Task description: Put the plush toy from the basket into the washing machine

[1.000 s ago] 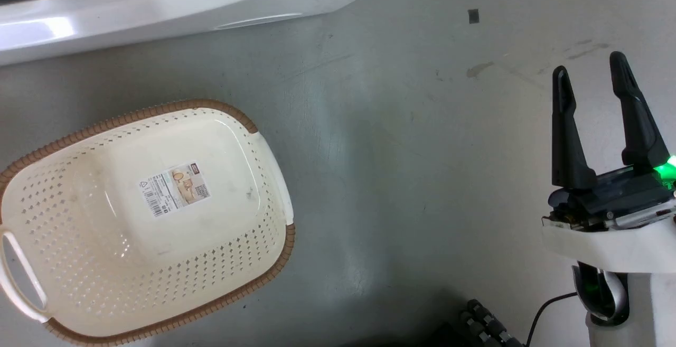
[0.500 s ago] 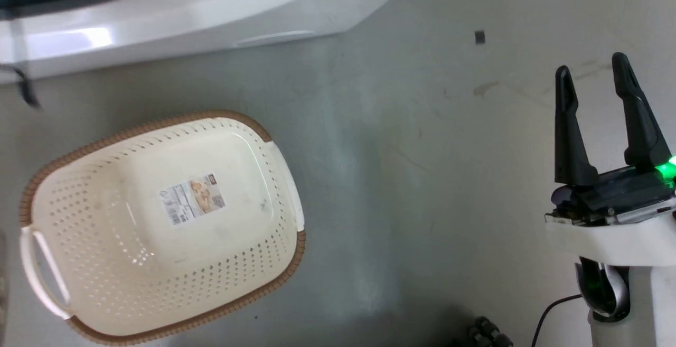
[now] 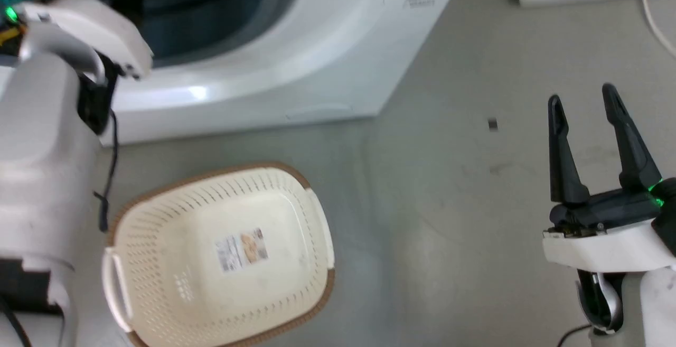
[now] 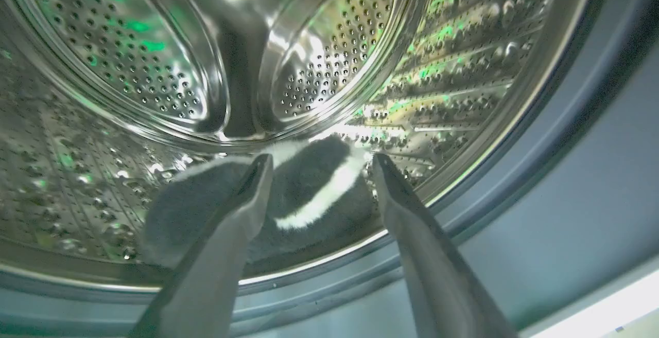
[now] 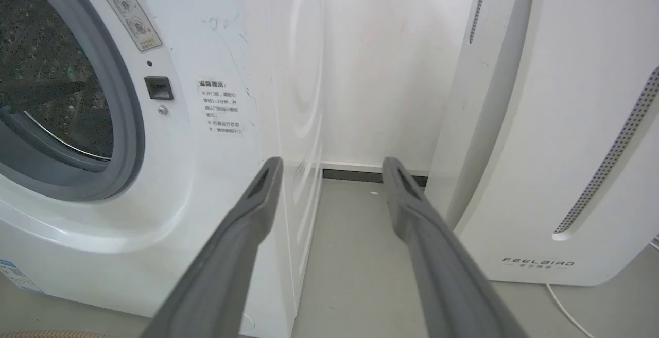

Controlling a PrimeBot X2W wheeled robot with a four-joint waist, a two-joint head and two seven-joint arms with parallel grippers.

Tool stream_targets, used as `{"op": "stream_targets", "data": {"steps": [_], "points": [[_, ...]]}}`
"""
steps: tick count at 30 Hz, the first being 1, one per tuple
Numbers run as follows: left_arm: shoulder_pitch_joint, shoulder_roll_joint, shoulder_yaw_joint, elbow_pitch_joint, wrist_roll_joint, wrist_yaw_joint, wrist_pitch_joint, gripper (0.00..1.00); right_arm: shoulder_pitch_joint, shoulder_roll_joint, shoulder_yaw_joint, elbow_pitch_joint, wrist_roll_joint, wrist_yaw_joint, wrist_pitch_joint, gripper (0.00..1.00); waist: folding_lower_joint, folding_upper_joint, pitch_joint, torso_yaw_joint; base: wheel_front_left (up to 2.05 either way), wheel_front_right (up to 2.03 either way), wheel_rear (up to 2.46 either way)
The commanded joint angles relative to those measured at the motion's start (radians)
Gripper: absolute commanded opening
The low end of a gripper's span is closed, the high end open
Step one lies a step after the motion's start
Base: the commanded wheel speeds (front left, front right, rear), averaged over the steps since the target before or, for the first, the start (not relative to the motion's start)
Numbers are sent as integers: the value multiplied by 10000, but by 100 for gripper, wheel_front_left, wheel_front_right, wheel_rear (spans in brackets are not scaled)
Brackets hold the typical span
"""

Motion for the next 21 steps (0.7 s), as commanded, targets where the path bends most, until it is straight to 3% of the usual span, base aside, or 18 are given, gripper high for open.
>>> {"op": "stream_targets", "data": {"steps": [1,9,16,21], "points": [[533,-14,77,-494,-105,-30,-49,100,200,1,-68,57,-107,-9,-44,100,0,-1,-1089,532,0,0,0],[3175,-445,515,-2851,190,303,-53,100,877,1,-349,322,-273,-9,-44,100,0,-1,-2610,1128,0,0,0],[5473,-837,994,-4638,320,977,-54,100,1649,1,-409,485,-322,-9,-44,100,0,-1,-3751,1505,0,0,0],[7315,-707,1314,-5793,390,1461,-54,100,2094,1,-327,560,-239,-9,-44,100,0,-1,-4368,1594,0,0,0]]}}
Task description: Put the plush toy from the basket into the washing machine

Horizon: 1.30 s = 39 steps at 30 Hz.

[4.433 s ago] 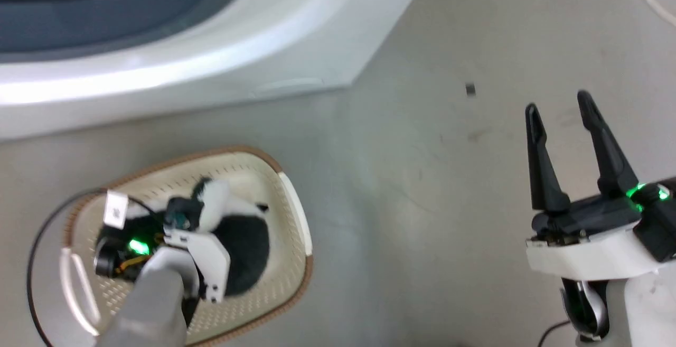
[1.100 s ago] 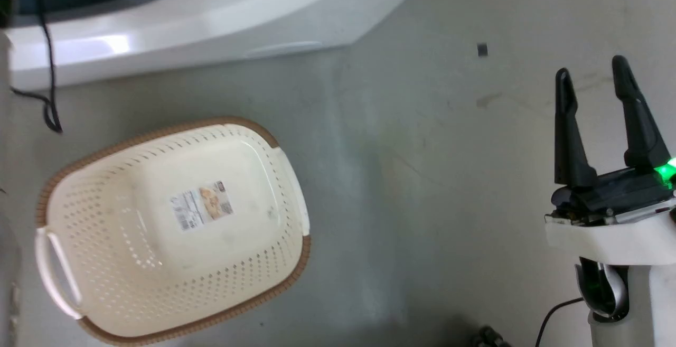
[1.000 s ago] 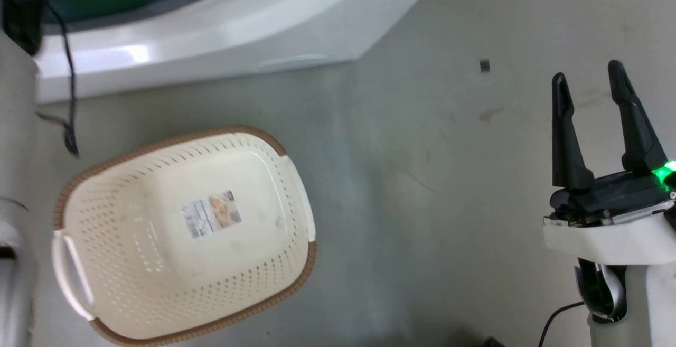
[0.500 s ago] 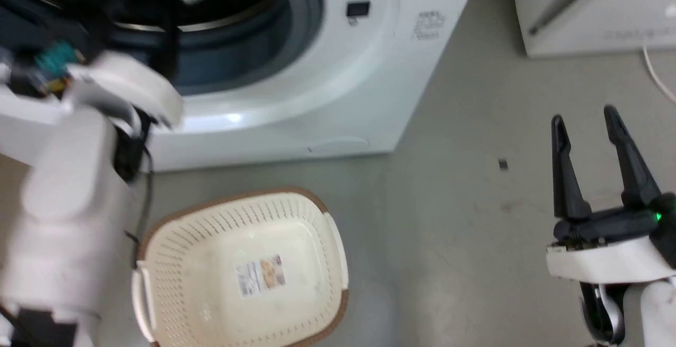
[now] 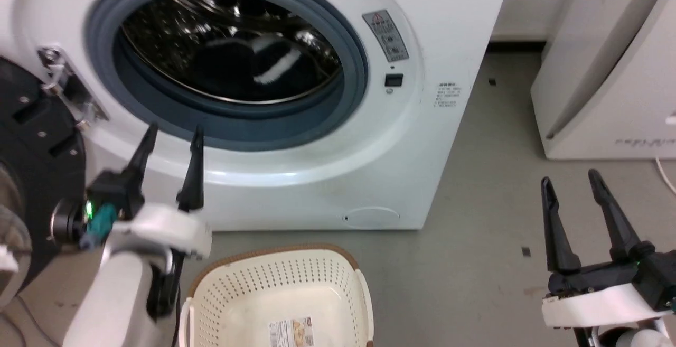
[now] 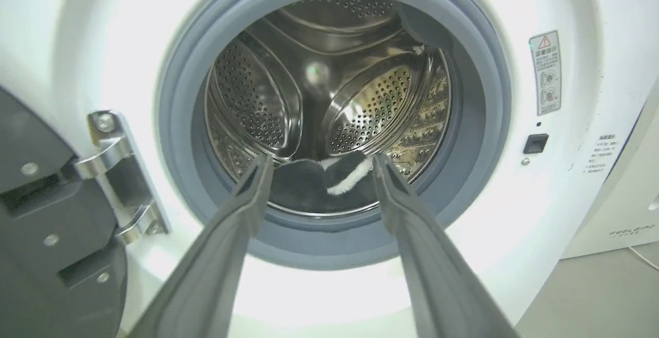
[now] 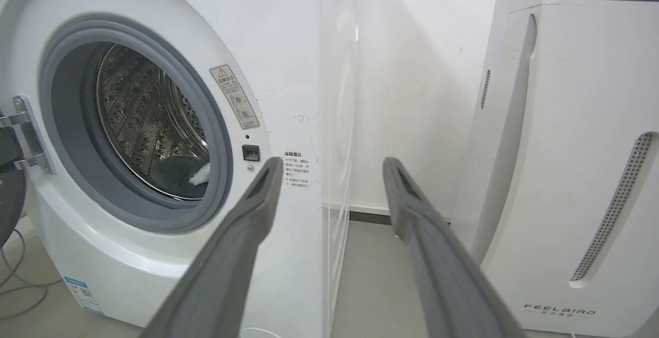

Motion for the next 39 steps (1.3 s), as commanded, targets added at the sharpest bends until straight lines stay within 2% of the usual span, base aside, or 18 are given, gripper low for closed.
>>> {"op": "stream_targets", "data": {"steps": [1,6,12,20,36,37,39], "points": [[820,73,101,-456,10,192,-43,100,240,1,64,58,44,-9,-44,100,3,0,-512,192,0,0,0],[2466,61,318,-1690,-12,730,-43,100,584,1,144,115,118,-9,-44,100,3,0,-848,289,0,0,0],[3942,-91,116,-2573,129,1192,16,100,1043,1,212,195,200,-9,-44,100,3,0,-1190,368,0,0,0],[4835,-412,-206,-2978,167,1464,53,100,1332,1,297,233,189,-9,-44,100,3,0,-1397,364,0,0,0],[4881,-482,-285,-3033,308,1665,2,100,1361,1,250,276,282,-9,-44,100,3,0,-1363,405,0,0,0],[4861,-469,-291,-2978,279,1614,60,0,1202,0,261,238,280,0,1,0,3,0,-1362,404,0,0,0],[4860,-463,-292,-2971,280,1614,66,0,1198,0,261,238,281,0,3,0,3,0,-1362,404,0,0,0]]}}
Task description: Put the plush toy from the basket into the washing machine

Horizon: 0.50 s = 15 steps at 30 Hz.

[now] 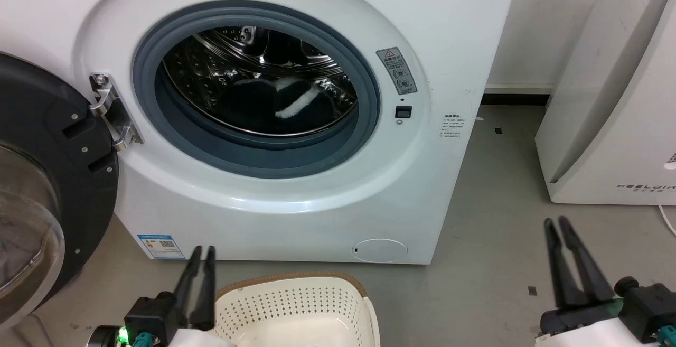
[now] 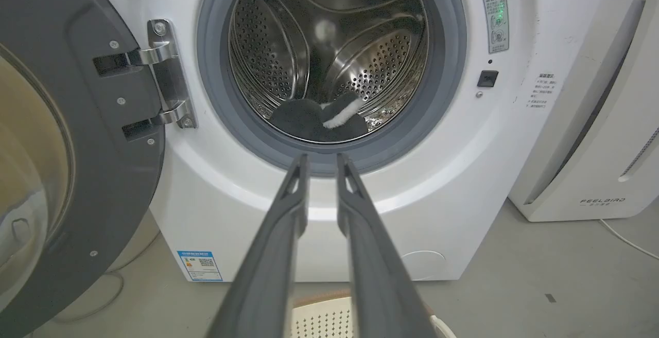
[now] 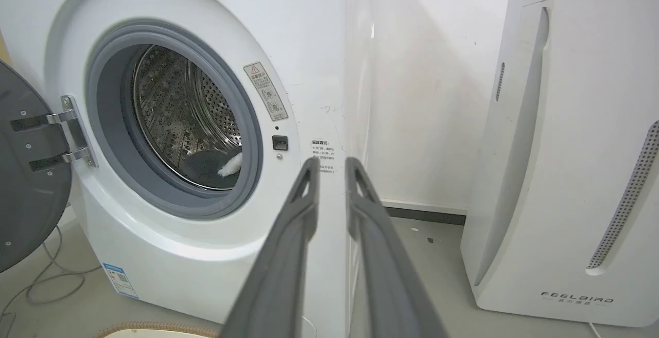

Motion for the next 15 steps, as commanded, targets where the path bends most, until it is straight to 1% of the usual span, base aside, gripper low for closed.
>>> {"op": "stream_targets", "data": {"steps": [1,15], "points": [[-4,-18,23,-6,24,-5,13,0,-5,0,4,3,-7,0,20,0,1,0,0,-2,0,0,0],[-54,-254,298,-79,373,-195,295,0,-75,0,57,44,-95,-1,308,0,1,0,0,-35,0,0,0]]}}
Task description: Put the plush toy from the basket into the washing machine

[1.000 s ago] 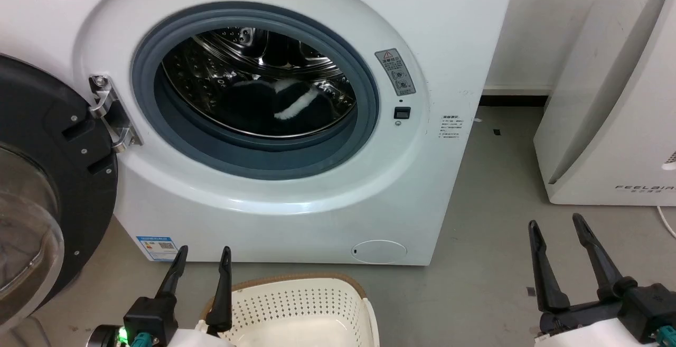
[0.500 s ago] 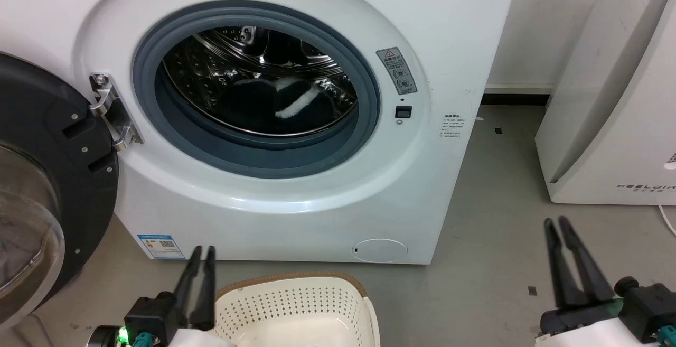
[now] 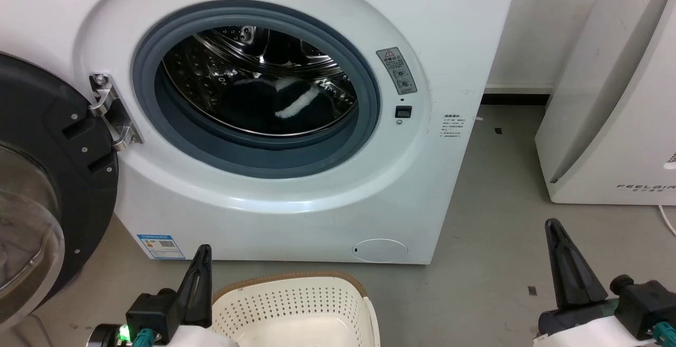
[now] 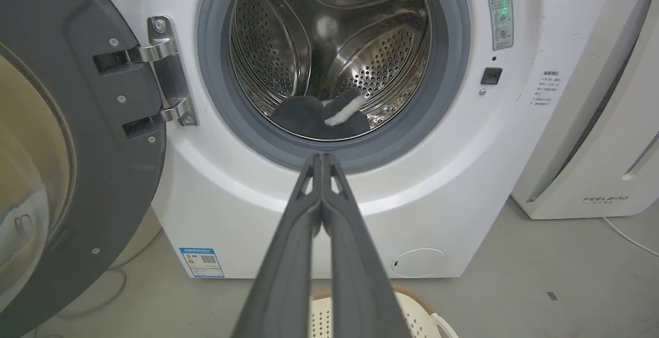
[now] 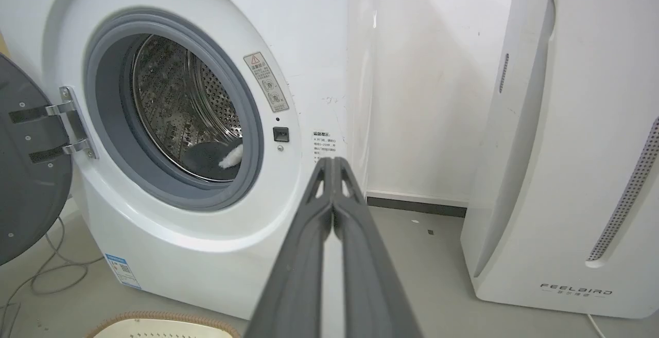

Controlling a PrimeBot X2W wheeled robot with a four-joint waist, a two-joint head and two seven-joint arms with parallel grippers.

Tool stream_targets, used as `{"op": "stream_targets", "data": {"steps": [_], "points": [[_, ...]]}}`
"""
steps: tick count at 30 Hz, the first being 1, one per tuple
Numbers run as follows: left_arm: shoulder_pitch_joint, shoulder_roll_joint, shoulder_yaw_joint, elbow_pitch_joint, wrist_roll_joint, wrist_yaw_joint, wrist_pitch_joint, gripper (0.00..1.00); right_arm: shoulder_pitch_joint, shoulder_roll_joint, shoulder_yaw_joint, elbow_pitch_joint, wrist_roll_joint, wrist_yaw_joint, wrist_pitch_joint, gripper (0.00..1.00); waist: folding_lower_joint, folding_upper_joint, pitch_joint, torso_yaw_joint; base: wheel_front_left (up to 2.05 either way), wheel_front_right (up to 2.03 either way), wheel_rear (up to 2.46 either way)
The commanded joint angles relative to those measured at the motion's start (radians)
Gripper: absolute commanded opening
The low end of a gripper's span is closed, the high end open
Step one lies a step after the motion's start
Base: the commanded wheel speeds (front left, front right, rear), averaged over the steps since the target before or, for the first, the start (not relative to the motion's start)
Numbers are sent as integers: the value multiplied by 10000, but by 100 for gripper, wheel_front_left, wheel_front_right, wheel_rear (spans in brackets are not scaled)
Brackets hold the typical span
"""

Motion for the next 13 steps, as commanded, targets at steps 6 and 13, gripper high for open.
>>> {"op": "stream_targets", "data": {"steps": [6,13], "points": [[-79,-155,196,-97,290,-157,168,0,-111,0,53,58,-129,-2,193,0,0,0,0,-18,0,0,0],[-104,-272,333,-133,464,-252,308,0,-146,0,79,78,-173,-2,336,0,0,0,0,-35,0,0,0]]}}
